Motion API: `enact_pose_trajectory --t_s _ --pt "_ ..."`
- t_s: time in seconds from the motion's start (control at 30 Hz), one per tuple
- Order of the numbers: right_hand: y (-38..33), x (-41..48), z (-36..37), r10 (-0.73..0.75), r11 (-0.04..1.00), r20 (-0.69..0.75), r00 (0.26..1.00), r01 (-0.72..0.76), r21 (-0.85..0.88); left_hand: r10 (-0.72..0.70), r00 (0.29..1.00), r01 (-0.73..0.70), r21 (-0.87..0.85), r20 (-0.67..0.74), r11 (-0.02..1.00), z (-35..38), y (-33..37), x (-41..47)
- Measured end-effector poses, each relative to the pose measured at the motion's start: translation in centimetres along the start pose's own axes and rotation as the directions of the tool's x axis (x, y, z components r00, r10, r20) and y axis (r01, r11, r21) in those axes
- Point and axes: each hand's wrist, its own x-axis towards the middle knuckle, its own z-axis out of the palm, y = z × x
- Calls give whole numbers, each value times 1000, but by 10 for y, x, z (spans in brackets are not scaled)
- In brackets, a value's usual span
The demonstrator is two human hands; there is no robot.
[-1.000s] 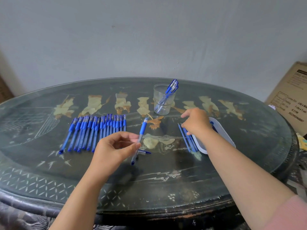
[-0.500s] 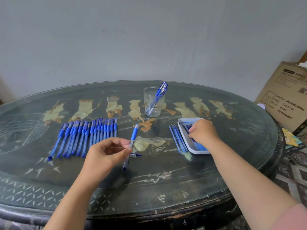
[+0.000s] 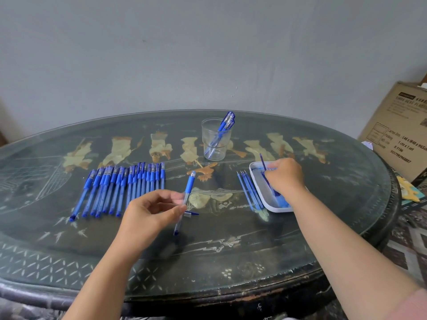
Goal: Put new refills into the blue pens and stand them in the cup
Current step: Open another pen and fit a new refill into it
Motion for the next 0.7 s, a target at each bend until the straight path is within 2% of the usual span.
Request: enact_pose_trajectory --t_s 0.07,0.13,0.17,0.3,0.4,0.53,0.7 --pt "-11 -9 -4 45 953 49 998 -58 299 -3 1000 3 -7 7 1000 0 0 0" --pt "-27 -24 -6 61 791 208 976 -174 586 -9 1000 9 2 23 1000 0 -1 -1" --pt "-35 -32 -6 36 699 285 958 -228 678 -12 999 12 8 31 1000 1 0 -1" --pt "-61 -63 1 -125 385 449 885 -374 844 -10 999 10 4 45 1000 1 -1 -3" --pt "-77 -77 6 -187 231 483 855 -440 868 -7 999 8 -11 51 1000 0 -1 -3" --pt "-85 -82 10 -214 199 474 854 -437 877 -11 998 11 -5 55 1000 -2 -3 -3" --pt "-88 -84 14 -223 251 469 854 -415 874 -4 997 4 3 71 1000 -4 -5 -2"
